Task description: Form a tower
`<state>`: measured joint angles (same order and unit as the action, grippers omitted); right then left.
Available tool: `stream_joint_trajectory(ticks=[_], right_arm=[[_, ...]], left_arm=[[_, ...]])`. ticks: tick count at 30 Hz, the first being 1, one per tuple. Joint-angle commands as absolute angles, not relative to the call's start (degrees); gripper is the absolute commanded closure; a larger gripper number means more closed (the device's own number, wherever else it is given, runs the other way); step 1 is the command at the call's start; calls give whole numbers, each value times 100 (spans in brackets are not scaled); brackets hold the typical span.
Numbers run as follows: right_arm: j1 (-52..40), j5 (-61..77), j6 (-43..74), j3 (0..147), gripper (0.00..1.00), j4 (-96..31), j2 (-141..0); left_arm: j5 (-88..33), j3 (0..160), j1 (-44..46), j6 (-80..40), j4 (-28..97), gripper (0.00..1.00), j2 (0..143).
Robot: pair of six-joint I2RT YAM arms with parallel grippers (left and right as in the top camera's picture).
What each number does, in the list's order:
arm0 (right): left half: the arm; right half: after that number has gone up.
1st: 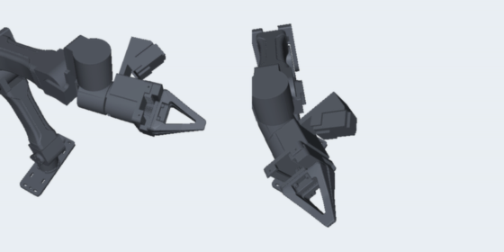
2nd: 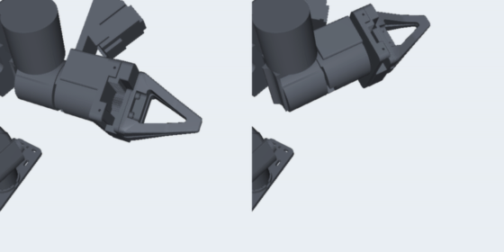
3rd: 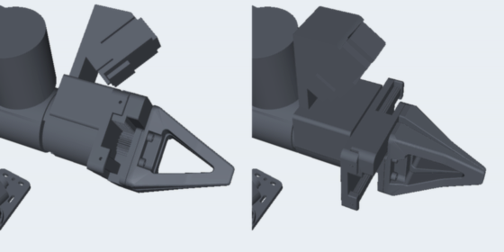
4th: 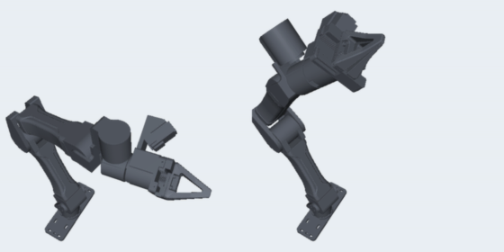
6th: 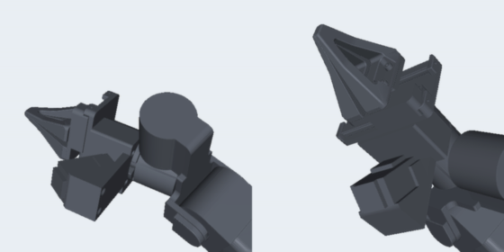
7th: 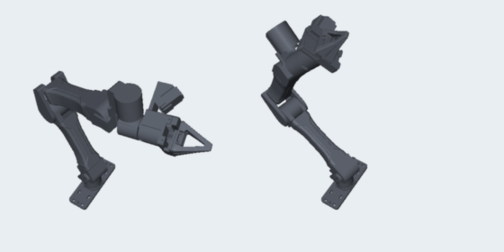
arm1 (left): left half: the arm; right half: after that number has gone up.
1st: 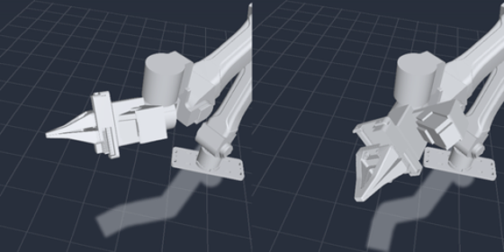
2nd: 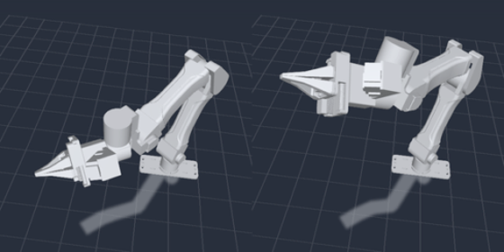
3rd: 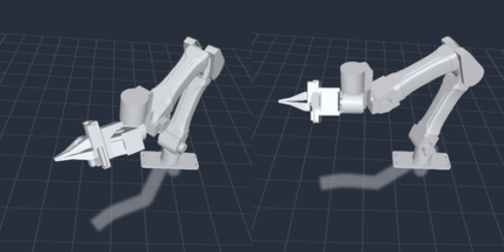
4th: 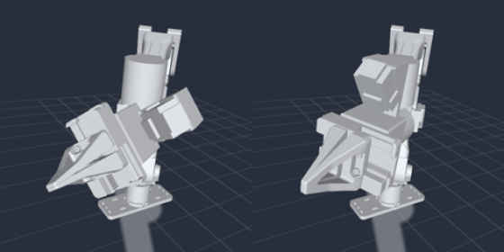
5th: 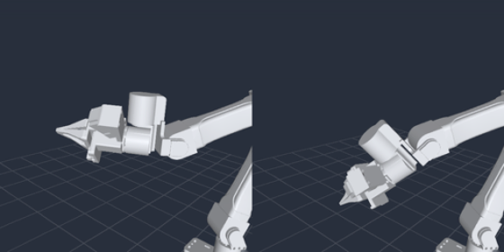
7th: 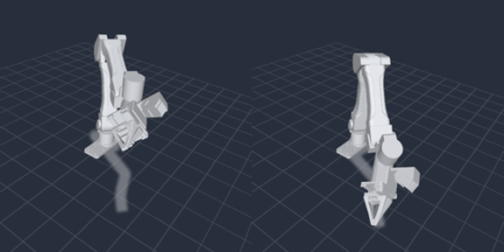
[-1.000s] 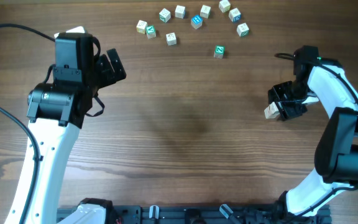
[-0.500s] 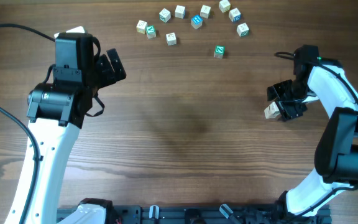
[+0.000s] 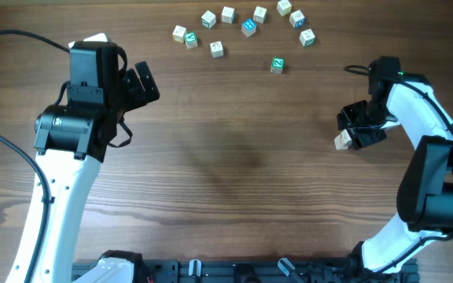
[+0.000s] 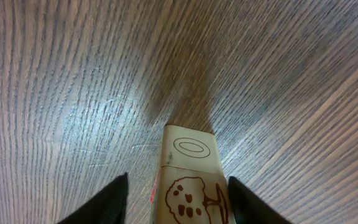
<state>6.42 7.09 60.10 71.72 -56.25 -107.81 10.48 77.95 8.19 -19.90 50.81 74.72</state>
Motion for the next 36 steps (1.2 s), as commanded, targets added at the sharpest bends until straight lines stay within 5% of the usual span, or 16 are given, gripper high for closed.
stream_joint_trajectory(ticks=[1,27,32,36], right_arm=[[617,733,5999,7153,52,-5616,-10855],[617,733,5996,7153,62,-5616,-10855],[617,701,5843,7153,42,-5629,-10855],[617,655,5835,7153,42,-5623,-10855]], left_arm=[[1100,7778,788,-2062,5072,0,7470],[1100,7778,788,-2060,5072,0,7470],[1100,7778,788,-2060,5072,0,7470],[1100,7778,788,-2060,5072,0,7470]])
